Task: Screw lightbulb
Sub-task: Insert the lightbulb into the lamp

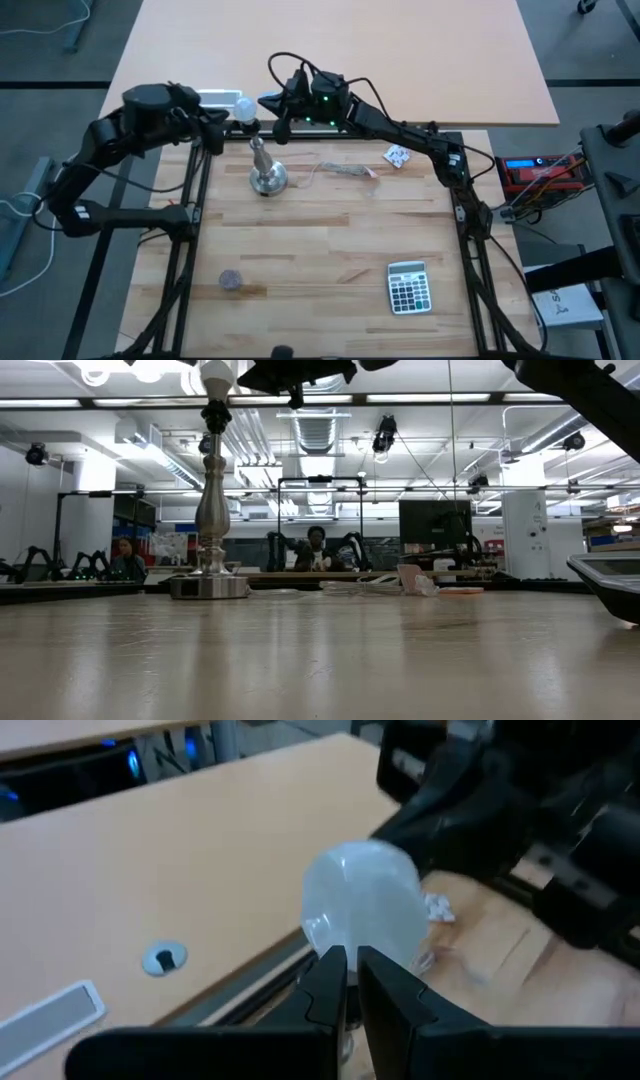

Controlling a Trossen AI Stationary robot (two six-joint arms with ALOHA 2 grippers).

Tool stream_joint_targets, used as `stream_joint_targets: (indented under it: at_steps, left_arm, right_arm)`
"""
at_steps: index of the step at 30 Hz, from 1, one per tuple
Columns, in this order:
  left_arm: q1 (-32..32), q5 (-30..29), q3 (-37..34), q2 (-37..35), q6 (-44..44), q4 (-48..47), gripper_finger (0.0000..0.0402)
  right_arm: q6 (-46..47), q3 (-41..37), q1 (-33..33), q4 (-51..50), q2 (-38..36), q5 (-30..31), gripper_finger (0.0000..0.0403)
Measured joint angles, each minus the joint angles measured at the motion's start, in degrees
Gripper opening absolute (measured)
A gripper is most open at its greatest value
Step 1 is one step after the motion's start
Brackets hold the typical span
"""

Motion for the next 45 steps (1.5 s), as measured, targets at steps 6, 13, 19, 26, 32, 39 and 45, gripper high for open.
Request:
stream_joint_targets:
  at_steps: [6,13,19,26,32,39,45]
  left_arm:
    - [0.00,0.03,-0.09,2.40,0.13,-0.37,0.0020]
    - [0.00,-1.35,-0.04,3.16,1.57,-0.54,0.0020]
    - [0.04,-7.07,-0.06,3.34,2.40,-0.04,0.0020]
    - [0.06,-7.94,-0.06,4.26,6.43,0.74,0.0020]
    - [-0.01,-7.41,-0.06,2.32,5.31,1.45,0.0020]
    - [0.00,-2.63,-0.08,-1.88,2.20,1.23,0.0020]
    - [0.00,3.86,-0.09,-1.56,1.98,1.07,0.0020]
  right_arm:
    - [-0.22,0.00,0.24,0.01,0.07,-2.22,0.0000]
    - [-0.37,0.00,0.44,-0.24,0.07,-4.81,0.0000]
    - [0.09,0.02,0.95,-0.75,0.07,-9.12,0.0000]
    - [-0.99,0.02,1.66,-1.80,0.07,-9.06,0.0000]
    - [-1.03,0.02,1.37,-5.95,-0.65,-2.70,0.0000]
    - [-0.94,0.02,0.55,-6.10,-1.11,0.72,0.0000]
    - [-1.00,0.00,0.52,-4.08,-1.09,-1.96,0.0000]
